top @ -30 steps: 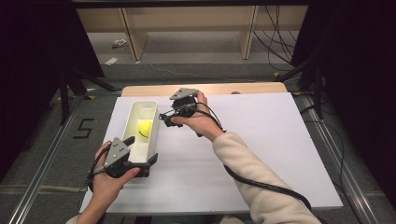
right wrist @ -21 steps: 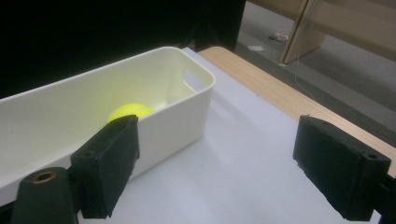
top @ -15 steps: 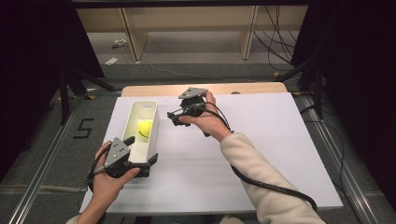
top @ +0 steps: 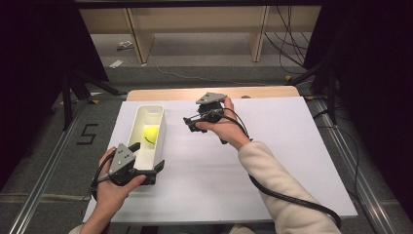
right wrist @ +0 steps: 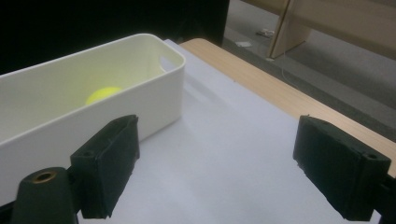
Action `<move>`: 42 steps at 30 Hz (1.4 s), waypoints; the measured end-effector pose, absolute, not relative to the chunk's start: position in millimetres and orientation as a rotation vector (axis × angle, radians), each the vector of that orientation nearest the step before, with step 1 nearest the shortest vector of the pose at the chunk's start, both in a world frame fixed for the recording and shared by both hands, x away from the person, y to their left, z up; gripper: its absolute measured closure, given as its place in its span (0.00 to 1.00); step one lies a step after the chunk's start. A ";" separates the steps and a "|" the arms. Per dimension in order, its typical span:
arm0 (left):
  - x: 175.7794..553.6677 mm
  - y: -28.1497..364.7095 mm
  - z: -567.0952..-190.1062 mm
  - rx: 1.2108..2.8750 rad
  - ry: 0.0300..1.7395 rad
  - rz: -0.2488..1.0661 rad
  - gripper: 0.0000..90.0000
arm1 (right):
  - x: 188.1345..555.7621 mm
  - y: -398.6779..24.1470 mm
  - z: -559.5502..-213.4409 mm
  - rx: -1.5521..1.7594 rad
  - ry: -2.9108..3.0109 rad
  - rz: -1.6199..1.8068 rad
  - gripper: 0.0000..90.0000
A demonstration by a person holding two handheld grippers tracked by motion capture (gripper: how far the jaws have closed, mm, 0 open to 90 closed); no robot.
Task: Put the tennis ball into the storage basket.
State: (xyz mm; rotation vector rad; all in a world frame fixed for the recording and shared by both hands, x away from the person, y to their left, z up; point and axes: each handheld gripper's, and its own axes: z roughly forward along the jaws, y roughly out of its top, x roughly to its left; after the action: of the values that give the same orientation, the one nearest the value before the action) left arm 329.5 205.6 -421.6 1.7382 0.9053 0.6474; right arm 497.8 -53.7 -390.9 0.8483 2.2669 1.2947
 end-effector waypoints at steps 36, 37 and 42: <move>329.8 204.7 -421.0 1.742 0.898 0.670 0.00 | 493.4 -128.1 -398.0 0.952 2.202 1.226 0.17; 329.8 204.7 -420.8 1.743 0.898 0.669 0.00 | 493.1 -130.1 -398.1 0.955 2.199 1.223 0.17; 329.8 205.2 -420.9 1.744 0.897 0.670 0.00 | 491.7 -138.7 -399.3 0.966 2.187 1.217 0.17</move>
State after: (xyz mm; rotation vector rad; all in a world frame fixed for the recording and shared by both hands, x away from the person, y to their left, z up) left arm 329.8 205.2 -420.9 1.7437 0.8968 0.6699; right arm 491.7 -138.7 -399.3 0.9663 2.1867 1.2169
